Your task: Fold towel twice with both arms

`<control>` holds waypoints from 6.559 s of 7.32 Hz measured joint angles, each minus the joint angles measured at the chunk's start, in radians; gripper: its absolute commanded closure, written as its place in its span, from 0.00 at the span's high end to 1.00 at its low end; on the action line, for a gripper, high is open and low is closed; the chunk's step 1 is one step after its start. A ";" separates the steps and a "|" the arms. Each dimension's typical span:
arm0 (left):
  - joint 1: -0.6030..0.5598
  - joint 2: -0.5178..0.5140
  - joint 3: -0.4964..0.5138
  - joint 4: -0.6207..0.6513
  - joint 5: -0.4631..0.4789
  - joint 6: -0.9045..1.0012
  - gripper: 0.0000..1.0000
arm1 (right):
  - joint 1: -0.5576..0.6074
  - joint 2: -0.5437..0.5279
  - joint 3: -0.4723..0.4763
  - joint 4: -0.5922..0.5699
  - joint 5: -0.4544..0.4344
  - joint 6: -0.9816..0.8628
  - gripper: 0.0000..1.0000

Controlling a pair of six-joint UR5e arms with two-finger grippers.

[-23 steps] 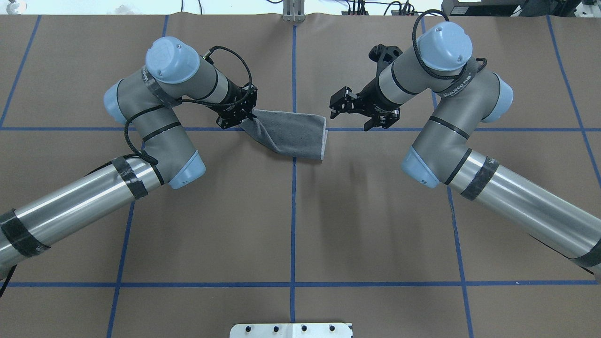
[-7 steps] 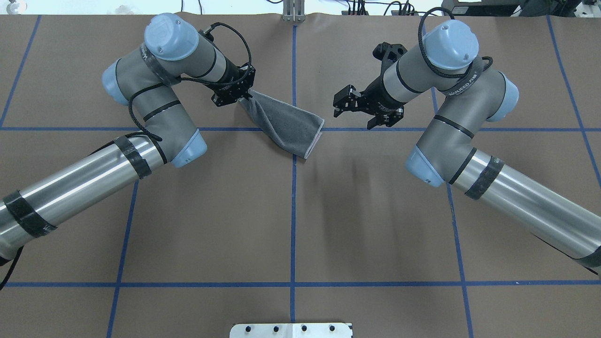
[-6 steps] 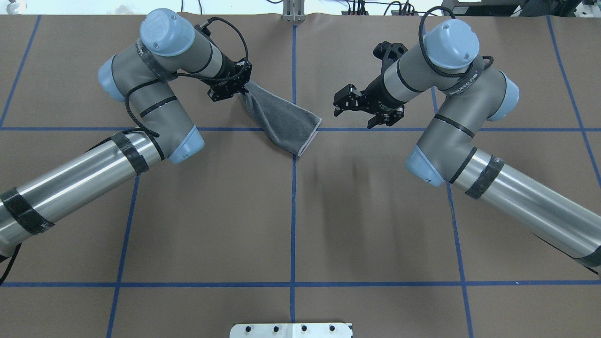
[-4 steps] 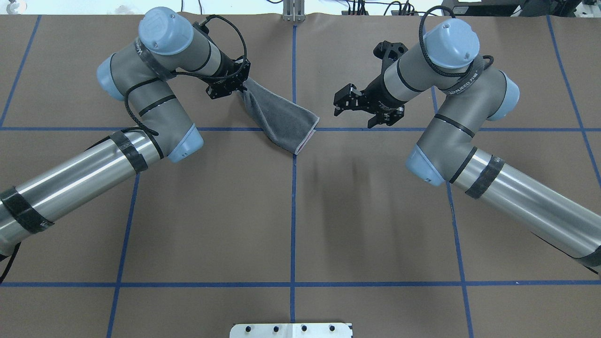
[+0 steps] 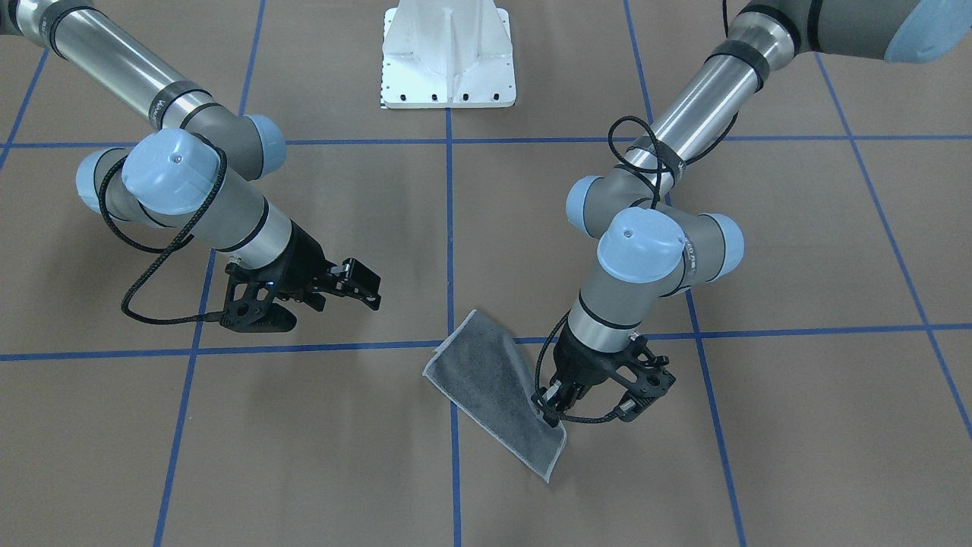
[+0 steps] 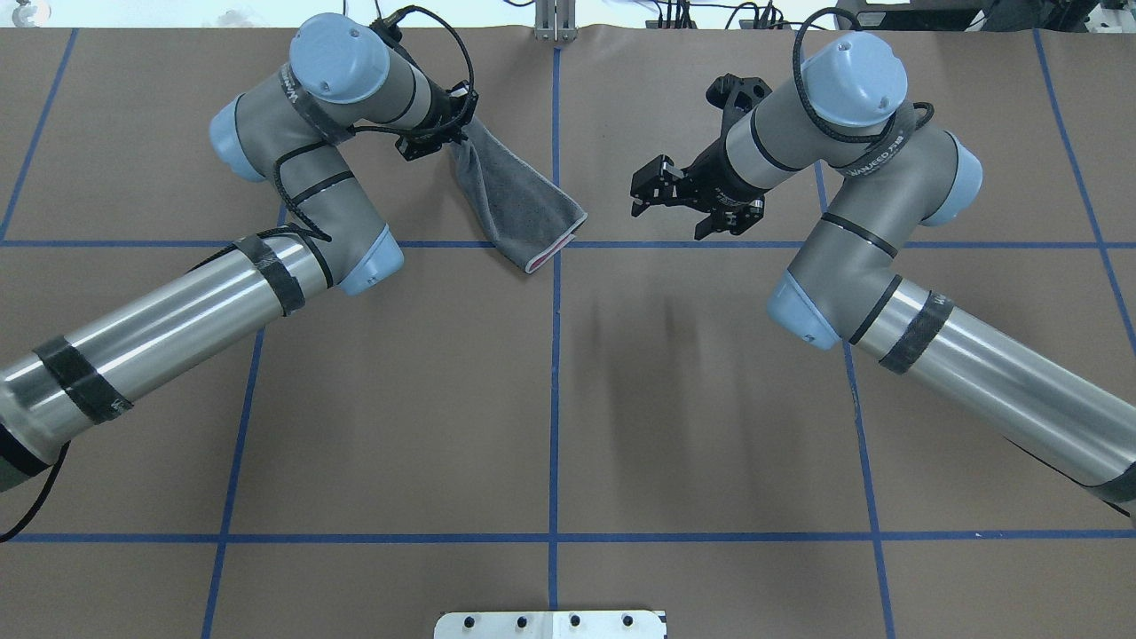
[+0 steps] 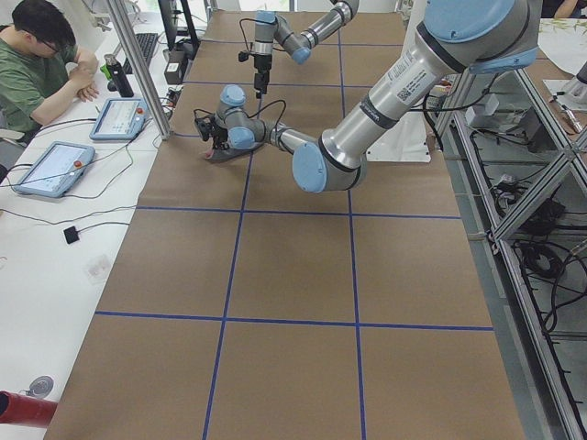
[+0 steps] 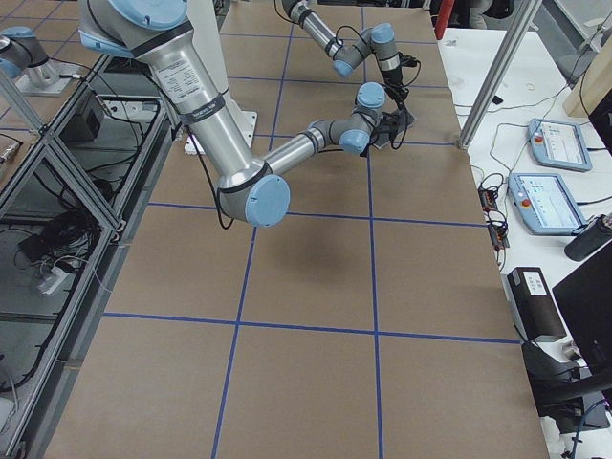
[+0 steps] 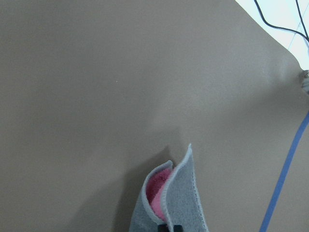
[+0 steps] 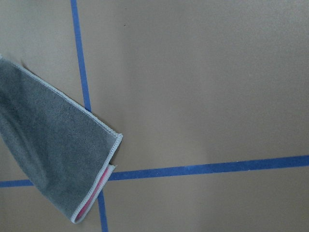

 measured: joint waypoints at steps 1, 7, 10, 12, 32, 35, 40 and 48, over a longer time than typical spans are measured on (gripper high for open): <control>-0.007 -0.004 0.013 -0.015 0.011 0.021 1.00 | 0.000 0.004 0.000 0.000 0.000 0.003 0.99; -0.197 0.103 -0.081 -0.021 -0.281 0.149 1.00 | -0.026 0.103 -0.095 -0.008 -0.019 0.216 0.98; -0.223 0.163 -0.126 -0.027 -0.342 0.153 1.00 | -0.125 0.224 -0.192 -0.010 -0.186 0.439 0.97; -0.225 0.180 -0.130 -0.029 -0.344 0.154 1.00 | -0.171 0.292 -0.261 -0.009 -0.268 0.553 0.96; -0.228 0.189 -0.133 -0.038 -0.344 0.154 1.00 | -0.202 0.391 -0.462 -0.001 -0.303 0.693 0.00; -0.228 0.189 -0.133 -0.038 -0.344 0.154 1.00 | -0.200 0.385 -0.459 0.030 -0.302 0.694 0.00; -0.227 0.190 -0.133 -0.038 -0.344 0.152 1.00 | -0.138 0.301 -0.318 0.003 -0.234 0.830 0.00; -0.225 0.207 -0.142 -0.038 -0.342 0.152 1.00 | -0.204 0.125 0.041 -0.167 -0.230 1.094 0.00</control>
